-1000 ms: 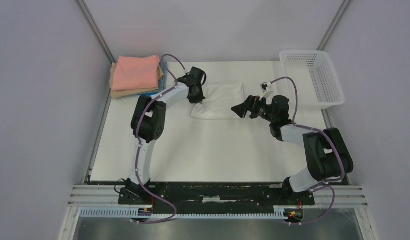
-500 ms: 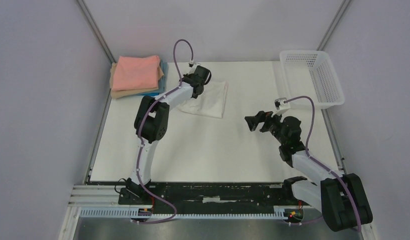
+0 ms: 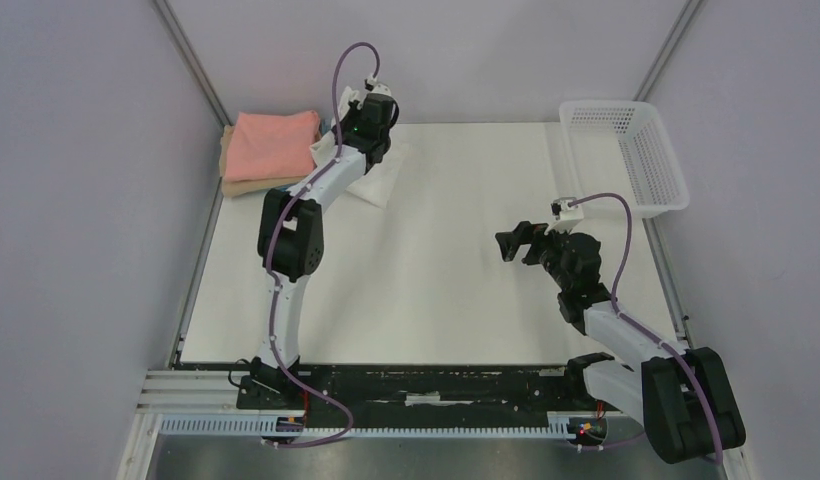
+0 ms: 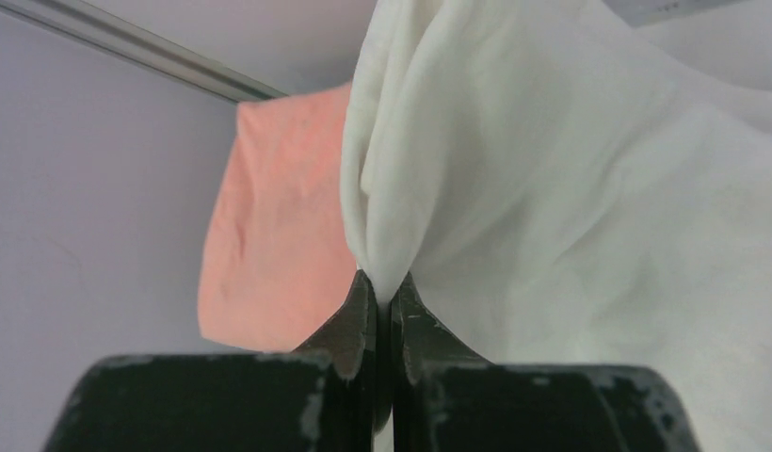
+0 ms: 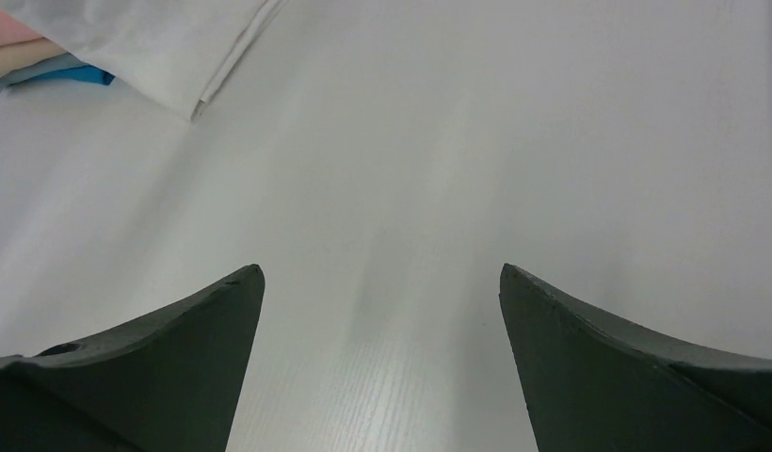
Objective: Fold and stack the t-shirts
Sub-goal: Put the neatly folded tshirt into the corner of the board with the left arm
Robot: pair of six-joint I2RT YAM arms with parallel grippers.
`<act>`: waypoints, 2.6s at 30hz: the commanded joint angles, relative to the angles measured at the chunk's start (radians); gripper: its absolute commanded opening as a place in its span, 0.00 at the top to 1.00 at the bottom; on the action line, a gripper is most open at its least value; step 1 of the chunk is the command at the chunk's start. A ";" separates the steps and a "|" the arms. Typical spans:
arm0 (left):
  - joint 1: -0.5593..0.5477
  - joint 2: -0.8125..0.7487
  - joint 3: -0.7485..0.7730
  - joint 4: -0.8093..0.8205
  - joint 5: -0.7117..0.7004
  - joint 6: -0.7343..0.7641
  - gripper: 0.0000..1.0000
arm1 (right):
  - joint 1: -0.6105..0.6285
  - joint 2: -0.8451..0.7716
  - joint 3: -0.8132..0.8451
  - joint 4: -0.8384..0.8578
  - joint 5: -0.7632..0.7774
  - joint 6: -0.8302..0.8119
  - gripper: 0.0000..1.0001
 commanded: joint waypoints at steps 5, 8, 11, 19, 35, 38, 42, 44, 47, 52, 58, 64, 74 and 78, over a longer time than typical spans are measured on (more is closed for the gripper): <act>0.031 -0.085 0.165 0.117 -0.057 0.249 0.98 | -0.004 0.011 0.015 -0.011 0.074 -0.025 0.02; 0.047 -0.086 0.225 0.086 -0.059 0.246 0.98 | -0.003 0.019 0.019 -0.018 0.085 -0.025 0.02; 0.064 -0.087 0.295 0.024 -0.046 0.212 0.98 | -0.004 0.028 0.027 -0.032 0.097 -0.024 0.02; 0.104 -0.115 0.390 -0.086 -0.035 0.139 0.98 | -0.003 0.044 0.037 -0.050 0.107 -0.022 0.02; 0.190 -0.183 0.472 -0.242 0.069 -0.045 0.98 | -0.003 0.065 0.049 -0.061 0.118 -0.014 0.02; 0.190 -0.206 0.471 -0.251 0.080 -0.072 0.98 | -0.004 0.072 0.051 -0.062 0.121 -0.015 0.02; 0.190 -0.214 0.473 -0.256 0.077 -0.087 0.98 | -0.003 0.075 0.054 -0.064 0.118 -0.017 0.02; 0.190 -0.212 0.484 -0.260 0.073 -0.096 0.98 | -0.003 0.077 0.054 -0.062 0.117 -0.018 0.02; 0.190 -0.215 0.485 -0.270 0.077 -0.109 0.98 | -0.003 0.084 0.057 -0.064 0.119 -0.019 0.02; 0.183 -0.202 0.448 -0.247 0.044 -0.083 0.98 | -0.004 0.088 0.059 -0.067 0.118 -0.019 0.02; 0.185 -0.206 0.427 -0.259 0.072 -0.119 0.98 | -0.003 0.094 0.062 -0.071 0.116 -0.015 0.02; 0.209 -0.163 0.328 -0.248 0.041 -0.150 0.98 | -0.003 0.091 0.066 -0.079 0.112 -0.011 0.02; 0.342 -0.250 0.033 -0.037 0.102 -0.194 0.98 | -0.003 0.118 0.075 -0.080 0.122 -0.009 0.02; 0.393 -0.295 -0.170 0.195 0.158 -0.161 0.98 | 0.003 0.135 0.081 -0.082 0.122 -0.007 0.02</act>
